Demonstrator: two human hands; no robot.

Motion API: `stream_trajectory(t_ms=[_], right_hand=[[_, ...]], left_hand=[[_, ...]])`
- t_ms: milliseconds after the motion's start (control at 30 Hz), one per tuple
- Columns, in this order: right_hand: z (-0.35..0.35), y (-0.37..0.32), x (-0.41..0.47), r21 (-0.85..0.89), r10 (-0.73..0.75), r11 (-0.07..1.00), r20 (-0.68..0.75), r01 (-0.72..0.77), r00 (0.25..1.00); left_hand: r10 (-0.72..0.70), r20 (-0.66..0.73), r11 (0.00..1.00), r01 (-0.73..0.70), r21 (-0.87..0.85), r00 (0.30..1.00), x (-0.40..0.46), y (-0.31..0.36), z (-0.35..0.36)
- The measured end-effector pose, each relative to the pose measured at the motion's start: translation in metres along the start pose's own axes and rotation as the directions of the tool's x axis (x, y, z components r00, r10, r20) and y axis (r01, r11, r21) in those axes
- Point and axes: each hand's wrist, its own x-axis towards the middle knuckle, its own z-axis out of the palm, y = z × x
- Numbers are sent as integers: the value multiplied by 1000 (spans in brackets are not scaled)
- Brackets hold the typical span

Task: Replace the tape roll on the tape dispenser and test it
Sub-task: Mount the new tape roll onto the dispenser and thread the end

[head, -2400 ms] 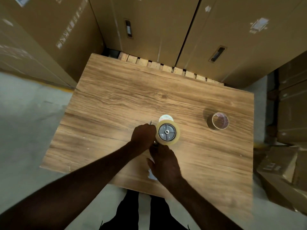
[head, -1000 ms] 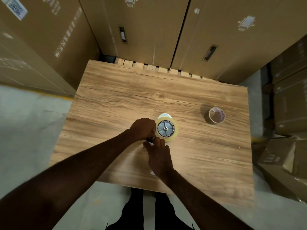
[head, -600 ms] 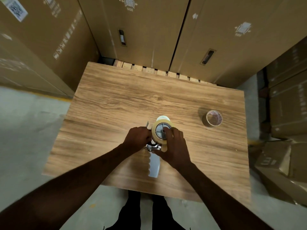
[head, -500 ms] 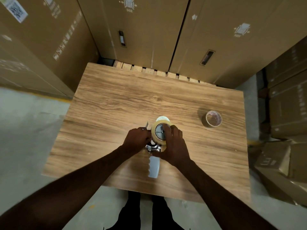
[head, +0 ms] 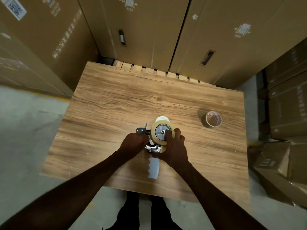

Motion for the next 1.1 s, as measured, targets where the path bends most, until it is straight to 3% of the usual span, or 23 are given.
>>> stream_trajectory(t_ms=[200,333,433,600,800,967,1100], right_hand=[[10,5,-2,148,58,986,88,-70,994],[14,9,0,227,57,971,89,-76,994],[15,10,2,172,44,984,43,-50,998],[-2,1,4,172,4,985,153,-31,988],[21,-41,-16,81,-85,992,-95,93,992],[49,-77,-37,229,120,972,-266,-59,957],[53,-64,-37,245,143,966,-262,-78,954]], left_hand=[[62,-225,981,-100,-164,972,-36,-6,3],[-140,-177,956,86,-282,974,-43,-11,5],[-60,-174,967,13,-256,983,-42,-17,5],[-59,-126,910,1,-416,990,-51,-34,2],[-30,-186,806,-86,-586,982,-56,-33,-16],[-18,-157,781,-84,-619,987,-53,-43,-22],[3,-95,801,-59,-596,995,-46,-52,-27]])
